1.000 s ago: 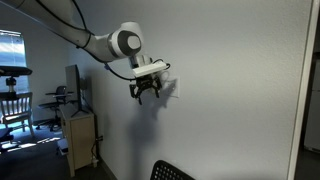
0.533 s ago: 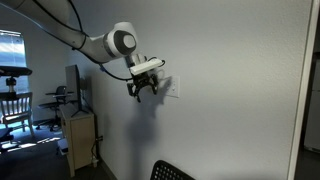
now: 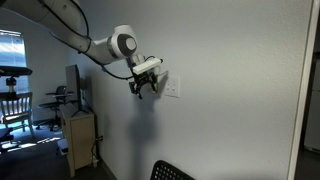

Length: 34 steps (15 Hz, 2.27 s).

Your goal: Flip the switch on the wall.

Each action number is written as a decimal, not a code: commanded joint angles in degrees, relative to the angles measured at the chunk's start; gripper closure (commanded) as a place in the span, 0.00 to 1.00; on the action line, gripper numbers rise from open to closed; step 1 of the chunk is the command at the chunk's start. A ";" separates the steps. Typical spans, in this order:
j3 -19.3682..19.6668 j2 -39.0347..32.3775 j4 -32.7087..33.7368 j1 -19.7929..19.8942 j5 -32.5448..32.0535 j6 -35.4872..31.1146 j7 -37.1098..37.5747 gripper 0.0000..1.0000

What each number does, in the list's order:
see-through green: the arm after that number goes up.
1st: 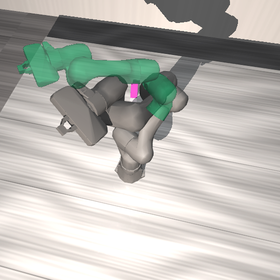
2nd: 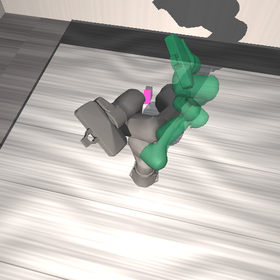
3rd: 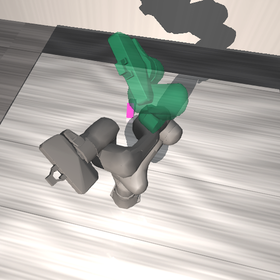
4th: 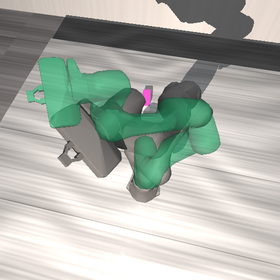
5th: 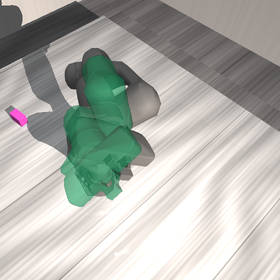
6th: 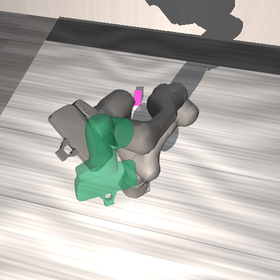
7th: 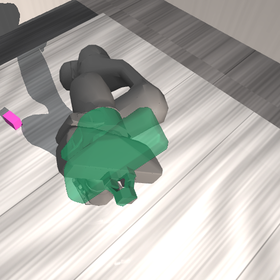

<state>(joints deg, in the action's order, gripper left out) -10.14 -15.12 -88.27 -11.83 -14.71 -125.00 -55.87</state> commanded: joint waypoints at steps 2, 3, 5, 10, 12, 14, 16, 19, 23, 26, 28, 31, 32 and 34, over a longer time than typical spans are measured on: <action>0.27 -8.32 10.23 0.54 -0.81 2.17 -1.64 0.00; 0.47 -9.65 11.96 0.57 -0.84 2.42 -1.52 0.00; 1.13 -11.82 14.94 0.46 -1.30 2.51 -1.10 0.00; 2.60 -14.40 19.74 0.11 -3.11 3.63 -0.23 0.00; 3.07 -14.30 20.28 -0.26 -4.25 4.75 0.70 0.00; 3.51 -13.92 20.43 -0.68 -5.94 5.28 2.04 0.00; 3.73 -13.69 20.17 -0.80 -7.33 5.11 3.20 0.00; 3.66 -13.55 19.77 -0.83 -8.44 3.74 4.59 0.00; 4.02 -13.07 19.72 -1.39 -10.99 2.96 6.78 0.00; 4.17 -12.84 20.04 -1.78 -13.02 3.18 7.93 0.00; 4.22 -12.76 20.45 -2.06 -14.35 3.66 8.57 0.00; 4.15 -12.80 21.12 -2.38 -15.98 4.70 9.43 0.00; 4.19 -12.79 21.45 -2.54 -16.70 5.12 9.63 0.00; 4.22 -12.81 22.29 -2.62 -17.95 5.70 9.78 0.00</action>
<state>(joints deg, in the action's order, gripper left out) -7.94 -26.96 -70.16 -14.66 -28.96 -118.10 -45.42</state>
